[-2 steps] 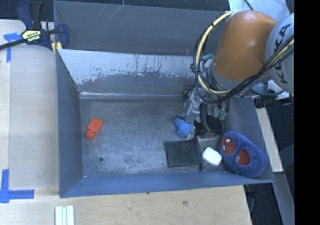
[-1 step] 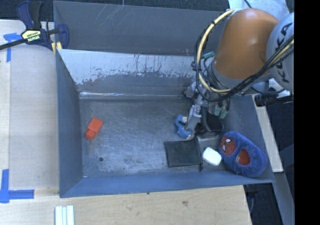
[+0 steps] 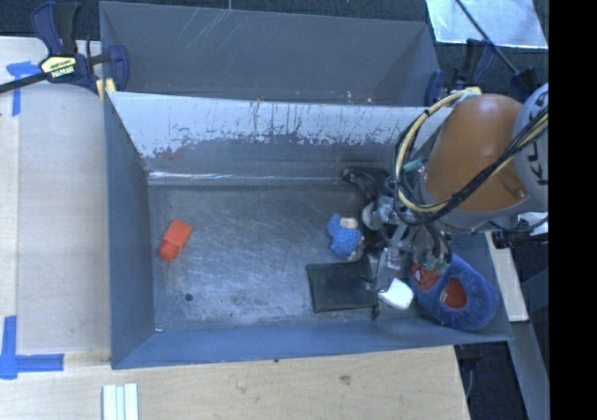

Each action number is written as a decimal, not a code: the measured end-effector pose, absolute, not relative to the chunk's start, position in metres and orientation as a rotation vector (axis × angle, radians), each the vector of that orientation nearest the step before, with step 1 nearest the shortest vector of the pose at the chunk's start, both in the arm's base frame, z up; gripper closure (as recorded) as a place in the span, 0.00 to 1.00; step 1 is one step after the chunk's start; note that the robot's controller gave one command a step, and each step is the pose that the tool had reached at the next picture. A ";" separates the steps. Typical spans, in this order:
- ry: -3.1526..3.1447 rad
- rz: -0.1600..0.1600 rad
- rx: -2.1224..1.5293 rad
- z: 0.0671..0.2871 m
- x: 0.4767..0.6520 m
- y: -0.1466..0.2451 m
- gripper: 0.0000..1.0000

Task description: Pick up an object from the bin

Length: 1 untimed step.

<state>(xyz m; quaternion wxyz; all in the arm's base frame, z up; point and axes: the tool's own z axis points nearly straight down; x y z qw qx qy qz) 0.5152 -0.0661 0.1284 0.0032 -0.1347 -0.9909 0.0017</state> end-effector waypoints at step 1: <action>-3.136 0.000 -0.234 0.068 0.573 -0.052 0.00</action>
Offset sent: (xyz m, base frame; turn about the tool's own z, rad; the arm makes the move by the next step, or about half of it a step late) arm 0.0570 0.0145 -0.0584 -0.1203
